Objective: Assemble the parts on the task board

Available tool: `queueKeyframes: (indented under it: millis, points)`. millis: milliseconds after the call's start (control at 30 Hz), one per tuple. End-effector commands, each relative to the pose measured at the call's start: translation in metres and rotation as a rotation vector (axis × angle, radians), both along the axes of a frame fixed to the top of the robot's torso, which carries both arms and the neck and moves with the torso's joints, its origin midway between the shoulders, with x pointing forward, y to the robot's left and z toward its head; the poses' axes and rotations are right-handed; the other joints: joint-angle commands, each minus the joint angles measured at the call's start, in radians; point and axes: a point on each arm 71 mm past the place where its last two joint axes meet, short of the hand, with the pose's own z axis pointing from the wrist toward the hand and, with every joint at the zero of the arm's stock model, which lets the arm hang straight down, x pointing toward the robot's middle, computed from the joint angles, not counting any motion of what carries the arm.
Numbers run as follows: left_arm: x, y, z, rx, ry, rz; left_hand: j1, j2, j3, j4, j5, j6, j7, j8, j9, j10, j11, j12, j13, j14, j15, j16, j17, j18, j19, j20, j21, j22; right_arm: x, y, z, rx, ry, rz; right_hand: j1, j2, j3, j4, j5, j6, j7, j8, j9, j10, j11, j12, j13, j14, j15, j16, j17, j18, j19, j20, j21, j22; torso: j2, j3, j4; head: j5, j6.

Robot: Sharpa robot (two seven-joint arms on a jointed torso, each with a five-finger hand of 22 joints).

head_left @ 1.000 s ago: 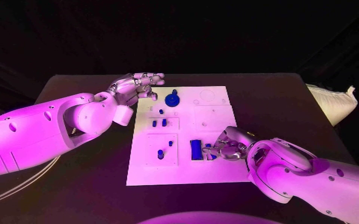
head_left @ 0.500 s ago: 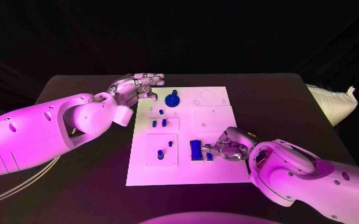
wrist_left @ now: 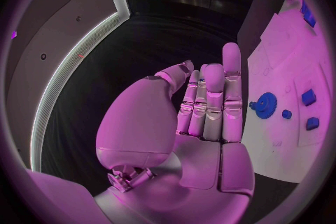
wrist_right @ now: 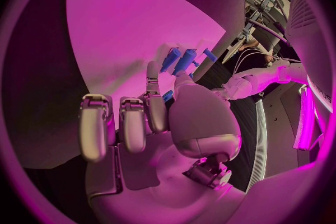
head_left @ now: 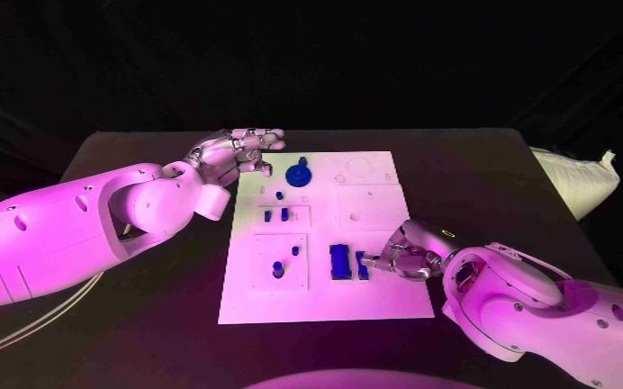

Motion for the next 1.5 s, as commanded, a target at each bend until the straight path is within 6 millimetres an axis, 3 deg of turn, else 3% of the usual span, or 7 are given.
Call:
queueKeyframes:
  millis: [33, 333, 1033, 1400, 1500]
  points:
    - [-0.001, -0.002, 0.001, -0.009, -0.007, -0.019, -0.006, 0.006, -0.004, -0.002, 0.004, -0.006, 0.000, 0.007, 0.000, -0.009, -0.001, 0.004, -0.001, -0.007, -0.003, -0.005, -0.001, 0.018, -0.005, -0.001, -0.006, -0.002, -0.002, 0.004, 0.001, -0.017, -0.007, 0.047, 0.043, -0.004, -0.007, -0.016, -0.013, -0.007, 0.000, 0.006, 0.003, 0.068, -0.007, -0.006, 0.162, 0.097, -0.006, 0.003, 0.209, -0.019, 0.049, -0.007, -0.001, 0.132, 0.001, -0.0001, 0.0007, -0.001, 0.000]
    - [-0.001, -0.002, 0.001, -0.009, -0.006, -0.019, -0.006, 0.006, -0.004, -0.002, 0.004, -0.006, 0.000, 0.007, 0.000, -0.009, -0.001, 0.004, -0.001, -0.007, -0.003, -0.005, -0.001, 0.018, -0.005, -0.001, -0.006, -0.002, -0.002, 0.006, -0.001, -0.026, 0.000, 0.061, 0.117, 0.003, -0.019, -0.047, -0.025, -0.012, 0.002, 0.007, 0.010, 0.067, -0.006, -0.009, 0.163, 0.097, -0.005, 0.002, 0.208, -0.019, 0.048, -0.006, -0.002, 0.132, 0.001, -0.0009, 0.0017, -0.001, -0.003]
    - [-0.001, -0.002, 0.001, -0.008, -0.006, -0.019, -0.005, 0.008, -0.003, -0.003, 0.005, -0.006, 0.000, 0.007, 0.000, -0.010, -0.001, 0.005, -0.002, -0.009, -0.003, -0.005, -0.003, 0.018, -0.006, 0.000, -0.007, -0.002, 0.007, 0.009, -0.010, -0.052, 0.010, 0.070, 0.141, 0.015, -0.022, -0.058, -0.020, -0.013, 0.002, 0.008, 0.013, 0.067, -0.006, -0.008, 0.164, 0.097, -0.004, 0.002, 0.208, -0.019, 0.048, -0.006, -0.002, 0.132, 0.001, 0.0000, 0.0027, 0.001, -0.008]
    - [0.000, 0.000, 0.001, -0.006, -0.005, -0.014, -0.004, 0.009, -0.003, -0.004, 0.005, -0.006, 0.000, 0.008, 0.000, -0.011, -0.001, 0.007, -0.002, -0.010, -0.003, -0.005, -0.004, 0.018, -0.006, 0.000, -0.008, -0.003, 0.005, 0.010, -0.002, 0.064, -0.040, 0.067, 0.106, 0.019, -0.061, -0.024, -0.016, -0.021, 0.006, 0.006, 0.015, 0.064, -0.003, -0.023, 0.159, 0.096, -0.002, -0.001, 0.203, -0.017, 0.045, -0.004, -0.008, 0.125, -0.001, 0.0001, -0.0002, 0.005, -0.005]
    - [-0.001, 0.000, 0.001, -0.006, -0.006, -0.013, -0.004, 0.009, -0.003, -0.004, 0.005, -0.006, 0.000, 0.008, 0.000, -0.011, -0.001, 0.007, -0.002, -0.010, -0.003, -0.005, -0.004, 0.018, -0.006, 0.000, -0.008, -0.003, 0.010, 0.006, 0.006, 0.175, -0.036, 0.055, 0.109, 0.016, -0.073, -0.019, -0.008, -0.057, 0.018, -0.014, 0.010, 0.057, 0.006, -0.051, 0.149, 0.094, 0.004, -0.009, 0.191, -0.014, 0.038, -0.001, -0.021, 0.111, -0.003, -0.0015, -0.0003, 0.004, 0.001]
